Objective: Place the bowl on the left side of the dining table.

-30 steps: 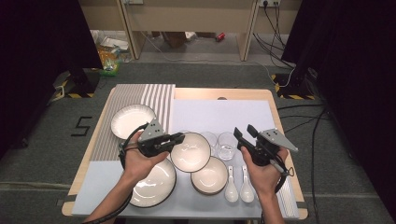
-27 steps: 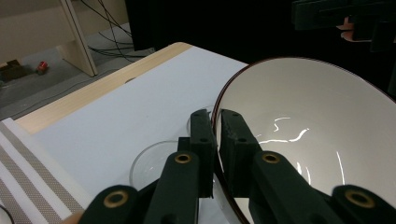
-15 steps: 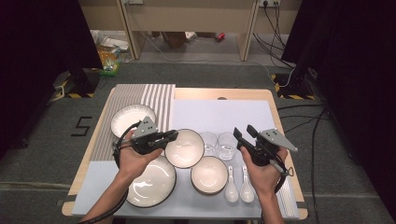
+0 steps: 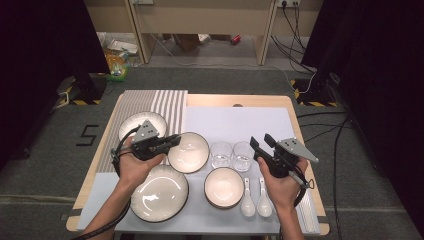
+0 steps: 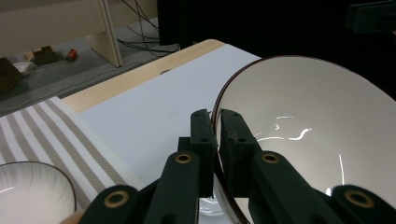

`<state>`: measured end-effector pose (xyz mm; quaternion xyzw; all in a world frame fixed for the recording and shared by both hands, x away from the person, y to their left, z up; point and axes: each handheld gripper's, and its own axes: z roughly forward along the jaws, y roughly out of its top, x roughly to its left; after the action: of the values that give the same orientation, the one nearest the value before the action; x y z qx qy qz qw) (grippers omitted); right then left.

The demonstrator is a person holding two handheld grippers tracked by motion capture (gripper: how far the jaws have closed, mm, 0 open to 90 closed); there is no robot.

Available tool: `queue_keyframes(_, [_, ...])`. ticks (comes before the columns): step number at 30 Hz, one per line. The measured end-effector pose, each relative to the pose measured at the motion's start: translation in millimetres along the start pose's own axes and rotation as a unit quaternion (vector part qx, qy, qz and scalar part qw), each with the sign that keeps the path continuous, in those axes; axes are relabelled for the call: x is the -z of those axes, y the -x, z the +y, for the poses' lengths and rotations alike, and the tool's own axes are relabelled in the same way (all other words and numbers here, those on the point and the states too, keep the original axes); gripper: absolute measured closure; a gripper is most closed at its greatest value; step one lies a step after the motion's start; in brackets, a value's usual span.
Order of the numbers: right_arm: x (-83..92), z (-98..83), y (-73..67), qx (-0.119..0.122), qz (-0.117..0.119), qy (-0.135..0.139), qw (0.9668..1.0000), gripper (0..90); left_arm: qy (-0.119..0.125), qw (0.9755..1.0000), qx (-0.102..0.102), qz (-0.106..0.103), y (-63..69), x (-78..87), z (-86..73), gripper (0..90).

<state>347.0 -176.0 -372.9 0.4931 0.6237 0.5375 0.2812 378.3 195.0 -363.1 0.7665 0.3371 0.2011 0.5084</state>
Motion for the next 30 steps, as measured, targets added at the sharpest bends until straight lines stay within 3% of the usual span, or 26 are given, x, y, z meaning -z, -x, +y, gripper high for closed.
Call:
queue_keyframes(10, [-0.2, -0.1, 0.3, 0.005, -0.001, 0.001, 1.0000, 46.9, -0.004, 0.9994, 0.017, 0.029, -25.0, 6.6, -2.8, 83.9])
queue_keyframes(19, [-0.6, -0.3, 0.7, 0.004, -0.003, -0.001, 1.0000, 46.9, -0.002, 0.9973, 0.038, 0.064, -57.0, 14.9, -4.4, 84.0])
queue_keyframes(25, [-0.6, -0.4, 0.7, -0.002, -0.002, -0.001, 1.0000, 46.9, 0.002, 0.9946, 0.056, 0.087, -78.4, 18.1, -4.9, 84.0])
queue_keyframes(30, [0.0, 0.0, 2.5, 0.002, -0.004, 0.001, 1.0000, 46.8, 0.004, 0.9911, 0.068, 0.114, -100.2, 17.7, -3.6, 84.0])
